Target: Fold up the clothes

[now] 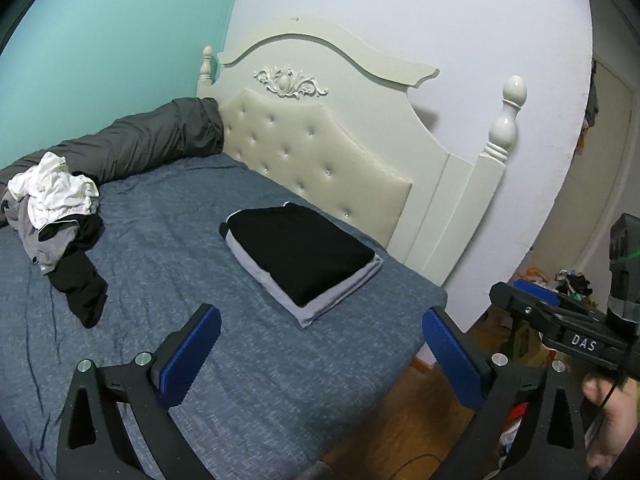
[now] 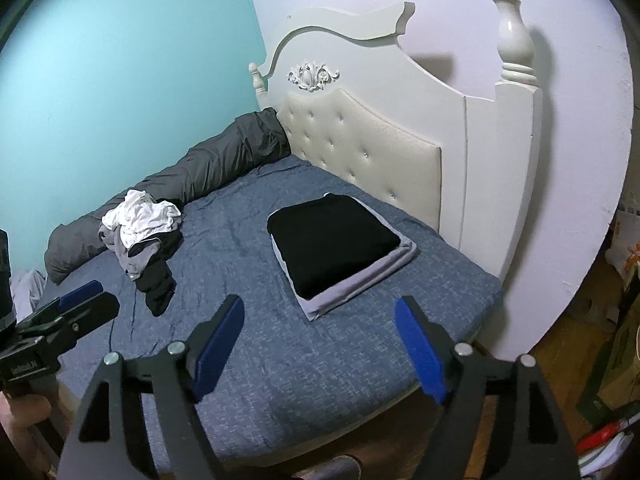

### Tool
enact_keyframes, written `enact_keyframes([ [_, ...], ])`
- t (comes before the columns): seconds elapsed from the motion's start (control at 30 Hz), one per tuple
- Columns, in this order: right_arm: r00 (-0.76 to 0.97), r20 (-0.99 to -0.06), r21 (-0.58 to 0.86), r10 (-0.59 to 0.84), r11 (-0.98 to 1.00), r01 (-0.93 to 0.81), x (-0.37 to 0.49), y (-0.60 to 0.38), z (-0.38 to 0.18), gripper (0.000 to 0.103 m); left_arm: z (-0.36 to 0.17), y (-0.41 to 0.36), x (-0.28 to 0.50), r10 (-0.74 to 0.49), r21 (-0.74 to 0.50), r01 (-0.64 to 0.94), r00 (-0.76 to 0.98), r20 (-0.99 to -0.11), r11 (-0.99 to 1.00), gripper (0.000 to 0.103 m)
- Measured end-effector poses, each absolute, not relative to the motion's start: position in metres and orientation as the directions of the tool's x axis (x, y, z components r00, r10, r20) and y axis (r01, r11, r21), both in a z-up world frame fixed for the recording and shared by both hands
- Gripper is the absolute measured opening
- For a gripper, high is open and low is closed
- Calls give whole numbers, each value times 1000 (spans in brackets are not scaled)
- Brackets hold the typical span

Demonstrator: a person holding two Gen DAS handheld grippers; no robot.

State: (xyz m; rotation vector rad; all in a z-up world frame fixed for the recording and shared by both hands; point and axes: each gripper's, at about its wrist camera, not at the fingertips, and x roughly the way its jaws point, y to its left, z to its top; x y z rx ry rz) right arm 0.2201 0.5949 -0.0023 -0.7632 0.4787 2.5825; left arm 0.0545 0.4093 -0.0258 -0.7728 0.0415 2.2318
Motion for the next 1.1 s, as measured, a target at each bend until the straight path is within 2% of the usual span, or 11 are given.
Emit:
enact_keyframes([
  [0.23, -783, -540, 197, 310, -858, -475, 229, 580, 6, 89, -23, 400, 62, 654, -204, -670, -533, -537, -714, 103],
  [0.33, -782, -530, 186, 327, -856, -483, 232, 574, 8, 96, -22, 395, 65, 648, -199, -664, -544, -533, -721, 103],
  [1.1, -799, -501, 161, 331, -872, -462, 259, 537, 5, 98, -26, 377, 88, 648, -174, -680, -541, -536, -712, 103],
])
